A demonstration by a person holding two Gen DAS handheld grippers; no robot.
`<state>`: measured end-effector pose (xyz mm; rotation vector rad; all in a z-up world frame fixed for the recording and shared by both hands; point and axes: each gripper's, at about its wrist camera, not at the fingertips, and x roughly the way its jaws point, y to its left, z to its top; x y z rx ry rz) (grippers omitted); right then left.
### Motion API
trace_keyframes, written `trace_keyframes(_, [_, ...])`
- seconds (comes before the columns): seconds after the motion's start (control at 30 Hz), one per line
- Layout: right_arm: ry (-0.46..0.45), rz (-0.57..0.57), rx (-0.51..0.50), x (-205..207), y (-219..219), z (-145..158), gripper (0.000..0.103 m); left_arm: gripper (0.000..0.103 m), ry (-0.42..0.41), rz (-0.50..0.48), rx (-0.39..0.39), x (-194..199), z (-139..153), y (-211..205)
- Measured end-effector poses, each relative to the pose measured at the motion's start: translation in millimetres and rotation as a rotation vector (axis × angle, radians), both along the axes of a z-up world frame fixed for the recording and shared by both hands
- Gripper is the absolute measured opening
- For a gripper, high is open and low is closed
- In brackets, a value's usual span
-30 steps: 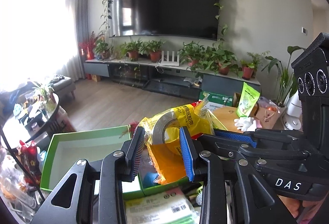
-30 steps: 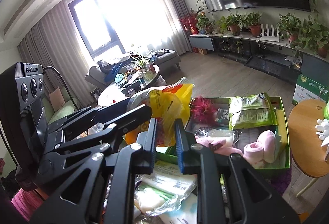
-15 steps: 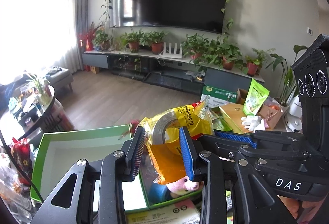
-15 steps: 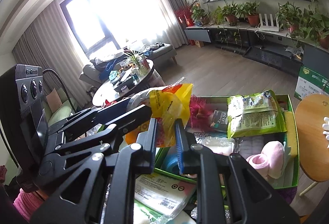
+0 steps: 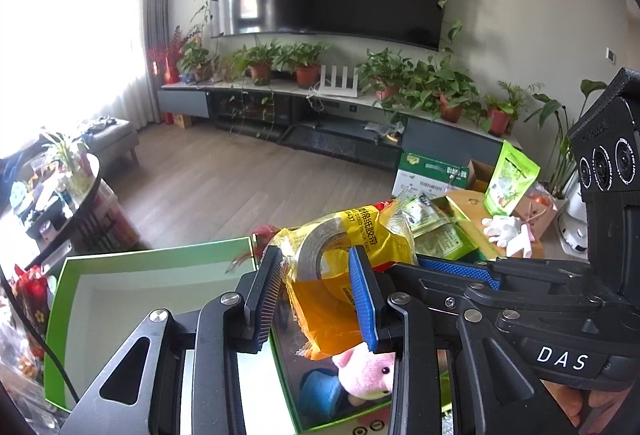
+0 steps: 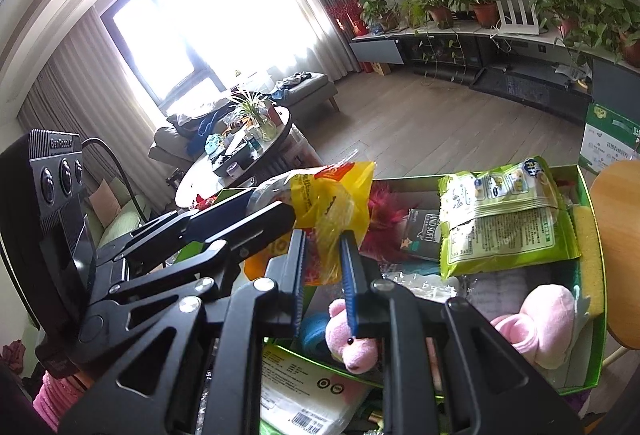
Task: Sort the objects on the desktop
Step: 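Lift and carry the yellow bag and tape roll over the green box, then open both tools to drop the bag and tape roll into the green box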
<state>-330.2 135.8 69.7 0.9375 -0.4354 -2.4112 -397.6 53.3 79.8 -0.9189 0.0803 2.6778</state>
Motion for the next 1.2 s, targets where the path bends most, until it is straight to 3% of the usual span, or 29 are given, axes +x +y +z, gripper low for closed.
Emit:
trace_keyframes(0.63, [-0.061, -0.017, 0.003, -20.8, -1.0, -26.6, 0.018, 0.033, -0.063, 0.009, -0.016, -22.5, -29.6, 1.1])
trace_keyframes(0.8, [-0.080, -0.039, 0.047, -21.9, -3.2, -32.3, 0.021, 0.034, -0.092, 0.024, -0.040, -28.4, -37.2, 2.8])
trace_keyframes(0.97, [-0.082, -0.060, 0.085, -23.0, -1.6, -32.5, 0.026, 0.034, -0.072, 0.036, -0.076, -26.6, -36.9, 4.6])
trace_keyframes(1.2, [-0.078, -0.054, 0.088, -21.0, -1.6, -30.0, 0.026, 0.034, -0.075, 0.042, -0.082, -25.3, -35.3, 4.9])
